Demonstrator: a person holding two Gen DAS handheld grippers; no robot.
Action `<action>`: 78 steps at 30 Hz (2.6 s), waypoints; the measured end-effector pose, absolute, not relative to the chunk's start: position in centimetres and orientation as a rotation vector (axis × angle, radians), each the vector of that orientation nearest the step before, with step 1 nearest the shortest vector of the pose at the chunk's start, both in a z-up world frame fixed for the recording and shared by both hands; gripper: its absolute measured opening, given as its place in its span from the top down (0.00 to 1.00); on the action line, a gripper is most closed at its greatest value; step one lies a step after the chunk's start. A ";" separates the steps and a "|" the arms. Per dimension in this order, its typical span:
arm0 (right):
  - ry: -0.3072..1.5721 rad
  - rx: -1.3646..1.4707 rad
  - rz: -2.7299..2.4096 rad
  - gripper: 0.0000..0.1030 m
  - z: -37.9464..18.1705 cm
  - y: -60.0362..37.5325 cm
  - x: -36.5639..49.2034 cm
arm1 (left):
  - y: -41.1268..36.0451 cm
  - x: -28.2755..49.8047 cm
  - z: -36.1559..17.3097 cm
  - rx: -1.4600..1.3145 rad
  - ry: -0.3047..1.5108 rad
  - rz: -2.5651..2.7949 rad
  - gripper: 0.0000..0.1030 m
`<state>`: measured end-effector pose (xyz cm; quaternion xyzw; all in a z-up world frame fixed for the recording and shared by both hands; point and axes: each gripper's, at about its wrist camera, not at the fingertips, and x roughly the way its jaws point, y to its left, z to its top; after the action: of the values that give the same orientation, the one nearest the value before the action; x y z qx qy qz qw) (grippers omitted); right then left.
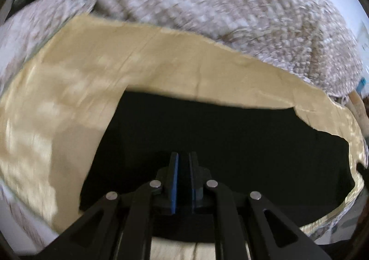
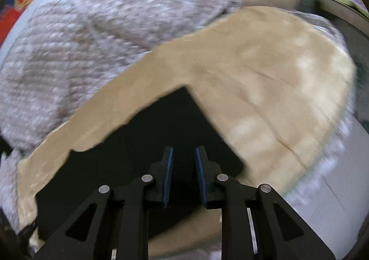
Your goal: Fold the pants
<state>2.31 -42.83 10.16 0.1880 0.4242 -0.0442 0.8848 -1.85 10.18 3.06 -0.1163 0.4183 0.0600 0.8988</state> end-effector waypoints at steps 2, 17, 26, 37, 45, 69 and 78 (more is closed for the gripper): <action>0.897 0.328 -0.045 0.81 10.2 -41.6 4.8 | 9.6 0.0 3.6 -0.200 0.856 0.114 0.81; 0.941 0.179 -0.012 0.79 7.9 -38.9 10.7 | 10.4 3.3 1.5 -0.209 0.844 0.146 0.74; 0.946 0.095 0.225 0.60 7.8 -32.1 5.4 | 6.6 -2.0 1.3 -0.130 0.815 0.082 0.73; 0.965 -0.101 0.332 0.54 4.9 -26.1 0.9 | 4.4 -3.9 0.1 -0.050 0.808 0.080 0.64; 0.899 -0.088 0.290 0.54 6.1 -26.9 0.5 | 4.7 -4.4 0.4 -0.034 0.784 0.104 0.64; 0.903 0.000 0.171 0.54 5.5 -30.1 0.9 | 8.8 -5.5 0.4 -0.106 0.773 0.201 0.60; 0.889 -0.020 0.222 0.54 5.8 -28.6 0.7 | 11.9 -9.1 -0.4 -0.260 0.758 0.196 0.60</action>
<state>0.70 -28.61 5.76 -0.0096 0.4291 0.1071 0.8968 -9.13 11.91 -0.36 -0.1265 0.3683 0.0953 0.9161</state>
